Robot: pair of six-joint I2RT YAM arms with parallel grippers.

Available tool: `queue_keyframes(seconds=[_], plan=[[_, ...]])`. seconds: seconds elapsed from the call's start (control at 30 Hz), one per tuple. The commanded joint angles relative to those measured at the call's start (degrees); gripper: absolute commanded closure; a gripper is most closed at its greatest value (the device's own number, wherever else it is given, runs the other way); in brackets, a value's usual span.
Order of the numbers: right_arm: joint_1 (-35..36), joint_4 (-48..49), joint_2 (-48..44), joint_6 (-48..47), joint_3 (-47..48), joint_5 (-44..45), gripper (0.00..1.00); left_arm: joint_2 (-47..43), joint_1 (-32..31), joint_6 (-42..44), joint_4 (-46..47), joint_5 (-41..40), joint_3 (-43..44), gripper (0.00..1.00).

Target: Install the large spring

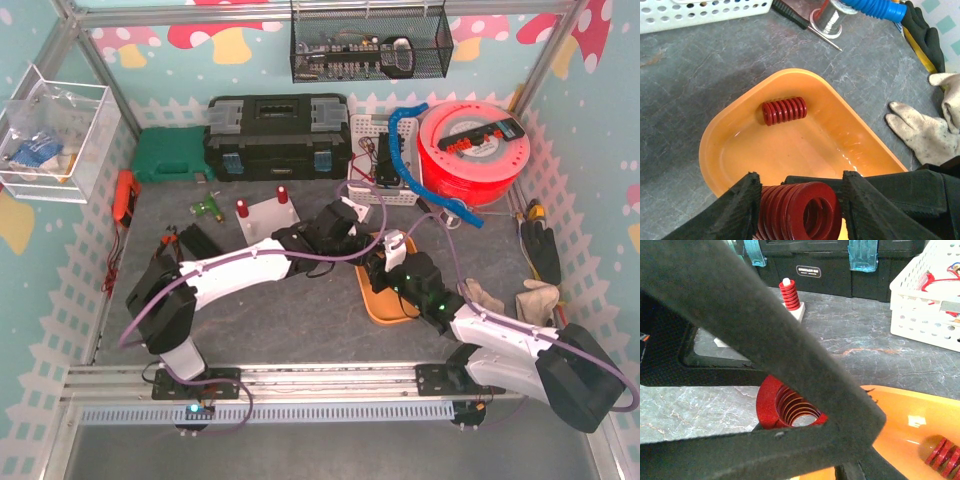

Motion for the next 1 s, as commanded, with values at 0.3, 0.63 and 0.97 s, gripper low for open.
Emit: queue_keyframes(seconds=[0.3, 0.63, 0.97], plan=[[0.44, 0.71, -1.68, -1.38, -0.10, 2.70, 1.00, 2.02, -0.26, 0.76, -6.56, -1.97, 3.63, 0.93], [0.31, -4.16, -5.78, -1.90, 0.66, 2.49, 1.00, 1.06, 0.76, 2.27, -6.59, 3.44, 5.08, 0.68], [-1.22, -23.78, -8.52, -6.99, 8.20, -4.07, 1.00, -10.33, 7.84, 18.84, 7.77, 8.07, -4.96, 0.58]])
